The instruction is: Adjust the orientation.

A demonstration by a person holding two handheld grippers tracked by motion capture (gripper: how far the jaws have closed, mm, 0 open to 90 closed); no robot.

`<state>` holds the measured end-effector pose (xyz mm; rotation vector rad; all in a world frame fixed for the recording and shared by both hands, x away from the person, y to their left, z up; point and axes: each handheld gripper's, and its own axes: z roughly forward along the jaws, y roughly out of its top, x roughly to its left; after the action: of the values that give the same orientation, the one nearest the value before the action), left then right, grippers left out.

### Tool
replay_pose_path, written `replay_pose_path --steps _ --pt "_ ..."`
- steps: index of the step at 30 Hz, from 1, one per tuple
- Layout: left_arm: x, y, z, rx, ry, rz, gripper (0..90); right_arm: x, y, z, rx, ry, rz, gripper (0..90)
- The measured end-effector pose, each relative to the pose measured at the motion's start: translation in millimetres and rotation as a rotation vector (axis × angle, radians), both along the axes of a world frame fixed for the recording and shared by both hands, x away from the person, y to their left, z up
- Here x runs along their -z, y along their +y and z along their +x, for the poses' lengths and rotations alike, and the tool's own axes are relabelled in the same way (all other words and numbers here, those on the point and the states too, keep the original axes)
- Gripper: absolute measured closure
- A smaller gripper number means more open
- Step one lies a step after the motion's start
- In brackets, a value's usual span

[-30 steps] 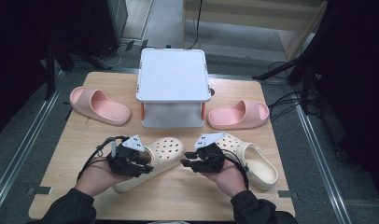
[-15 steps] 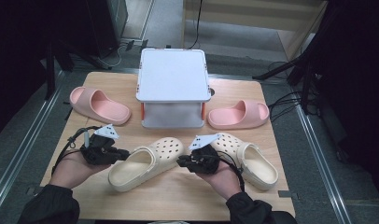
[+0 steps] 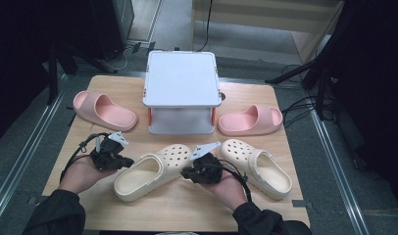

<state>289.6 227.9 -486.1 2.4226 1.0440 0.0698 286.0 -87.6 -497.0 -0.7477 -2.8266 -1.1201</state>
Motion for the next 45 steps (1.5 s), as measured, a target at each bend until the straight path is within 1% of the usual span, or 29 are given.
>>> replay_pose_path --steps 2,5,7,8,9,10,11,12,13,15,17,19,20,26,27,29,30,32,33,34,35,36,37,39,40,41,42,44,45 --pt "-0.6 -0.2 -1.7 0.001 -0.002 -0.001 88.9 2.5 2.0 2.3 0.006 -0.009 -0.015 80.7" --pt "-0.5 -0.3 -3.2 0.007 -0.004 -0.008 88.8 3.0 2.2 4.4 0.014 -0.017 -0.013 80.8" --pt "-0.3 -0.3 -4.8 0.0 0.002 -0.016 88.8 3.1 2.1 6.9 0.029 -0.017 -0.011 81.0" --pt "0.8 -0.4 -6.2 -0.005 0.005 -0.032 88.9 3.1 2.5 7.7 0.041 -0.02 -0.012 81.0" --pt "0.8 -0.4 -6.2 -0.005 0.005 -0.032 88.9 3.2 2.6 8.9 0.042 -0.023 -0.012 81.0" --pt "1.3 0.2 -7.6 0.003 0.016 -0.043 88.9 3.0 2.5 10.1 0.048 -0.025 -0.013 81.0" --pt "2.1 -0.6 -9.4 -0.004 0.022 -0.056 88.9 3.2 2.4 11.6 0.054 -0.026 -0.012 81.0" --pt "2.5 -0.6 -10.5 0.002 0.028 -0.065 88.9 3.3 2.2 12.9 0.062 -0.024 -0.01 81.0" --pt "2.5 -0.6 -10.5 0.002 0.028 -0.065 88.9 3.5 1.9 14.4 0.07 -0.027 -0.009 81.0" --pt "3.7 -1.9 -13.4 0.009 0.034 -0.084 88.9 4.0 1.7 17.7 0.081 -0.028 -0.003 81.0" --pt "3.6 -5.6 -17.3 0.016 0.035 -0.118 88.9 4.0 2.1 20.0 0.099 -0.026 -0.002 81.0" --pt "3.4 -6.7 -18.1 0.014 0.033 -0.123 88.9 4.0 2.9 20.9 0.107 -0.021 -0.002 81.1" --pt "3.0 -8.3 -19.4 0.013 0.033 -0.132 88.9 4.2 3.4 22.0 0.106 -0.026 0.0 81.1" --pt "2.7 -12.6 -22.2 0.014 0.027 -0.132 88.9 5.4 8.6 28.7 0.132 -0.033 0.009 81.8" --pt "2.8 -12.9 -22.3 0.012 0.027 -0.132 88.9 5.3 10.4 30.9 0.135 -0.04 0.007 81.9" --pt "2.9 -13.3 -22.9 0.01 0.027 -0.134 88.9 5.0 11.0 31.5 0.143 -0.037 0.005 81.9" --pt "3.2 -14.1 -23.1 0.008 0.036 -0.14 88.9 5.3 12.2 34.2 0.148 -0.036 0.008 81.9" --pt "3.6 -16.3 -23.7 0.018 0.042 -0.147 88.9 5.4 13.3 36.6 0.152 -0.045 0.007 82.2" --pt "3.6 -16.3 -23.7 0.018 0.042 -0.147 88.8 5.4 13.3 36.6 0.152 -0.045 0.007 82.2" --pt "3.7 -19.7 -25.9 0.032 0.04 -0.148 88.9 5.4 13.9 39.5 0.159 -0.044 0.008 82.1" --pt "3.7 -19.7 -25.9 0.032 0.04 -0.148 88.8 5.4 13.9 39.5 0.159 -0.044 0.008 82.1" --pt "3.7 -22.9 -27.8 0.052 0.036 -0.142 88.5 5.4 13.8 41.1 0.166 -0.04 0.01 82.1" --pt "3.7 -22.9 -27.8 0.052 0.036 -0.142 87.9 5.5 13.5 41.8 0.168 -0.04 0.012 82.0" --pt "3.5 -23.8 -28.4 0.05 0.032 -0.138 85.3 5.6 13.0 42.2 0.168 -0.04 0.012 81.6" --pt "3.5 -21.5 -27.2 0.031 0.036 -0.145 83.3 5.0 11.8 42.4 0.167 -0.036 0.016 80.8" --pt "3.5 -21.5 -27.2 0.031 0.036 -0.145 82.9 4.0 11.2 42.3 0.163 -0.029 0.025 80.9" --pt "1.7 -18.5 -25.2 0.015 0.036 -0.165 81.9 2.4 10.5 41.5 0.164 -0.027 0.032 80.9" --pt "-1.2 -16.2 -23.1 -0.002 0.027 -0.18 78.1 -1.5 8.2 39.4 0.154 -0.03 0.036 80.8" --pt "-1.2 -16.2 -23.1 -0.002 0.027 -0.18 76.9 -3.4 6.7 37.9 0.149 -0.031 0.038 80.2"
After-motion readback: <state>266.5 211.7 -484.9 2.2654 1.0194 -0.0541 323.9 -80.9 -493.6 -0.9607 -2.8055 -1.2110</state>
